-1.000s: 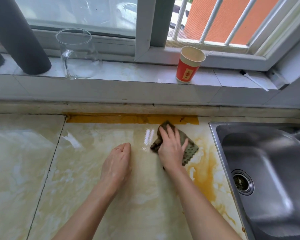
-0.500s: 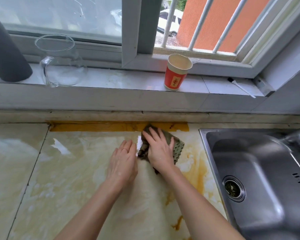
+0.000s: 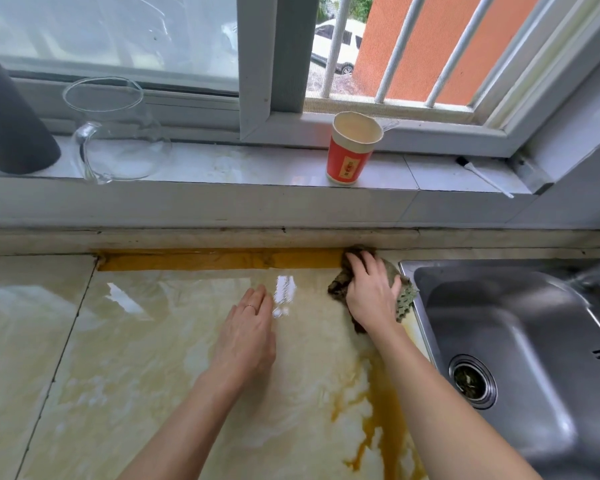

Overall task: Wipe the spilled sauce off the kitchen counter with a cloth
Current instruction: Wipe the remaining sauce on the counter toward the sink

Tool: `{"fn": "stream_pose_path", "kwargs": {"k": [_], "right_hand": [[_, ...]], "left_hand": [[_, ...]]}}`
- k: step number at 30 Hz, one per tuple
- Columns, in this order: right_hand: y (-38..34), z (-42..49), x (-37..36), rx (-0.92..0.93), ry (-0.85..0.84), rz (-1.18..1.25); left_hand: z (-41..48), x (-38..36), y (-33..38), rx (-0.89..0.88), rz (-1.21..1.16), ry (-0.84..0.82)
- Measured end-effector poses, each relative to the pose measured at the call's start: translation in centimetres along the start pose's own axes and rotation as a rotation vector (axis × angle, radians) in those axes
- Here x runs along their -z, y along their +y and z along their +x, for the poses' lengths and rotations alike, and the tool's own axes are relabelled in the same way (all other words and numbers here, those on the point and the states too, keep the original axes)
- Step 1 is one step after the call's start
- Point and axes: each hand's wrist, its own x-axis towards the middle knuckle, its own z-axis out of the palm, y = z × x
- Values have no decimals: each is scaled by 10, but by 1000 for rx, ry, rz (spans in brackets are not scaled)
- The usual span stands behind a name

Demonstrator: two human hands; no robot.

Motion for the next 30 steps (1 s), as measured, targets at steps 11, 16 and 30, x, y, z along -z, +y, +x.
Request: {"fn": "stream_pose_path", "kwargs": {"k": [11,16,30], "right_hand": [[-9,-11,-6,-3,-10,43],[-6,-37,-15,263,-54,147],[-36,-85,-28,394,-63,107]], "left_hand": [[2,5,1,-30,-13,-12],[0,5,0,-23,-9,-23],[0,16,-7,-32,-126,46]]}}
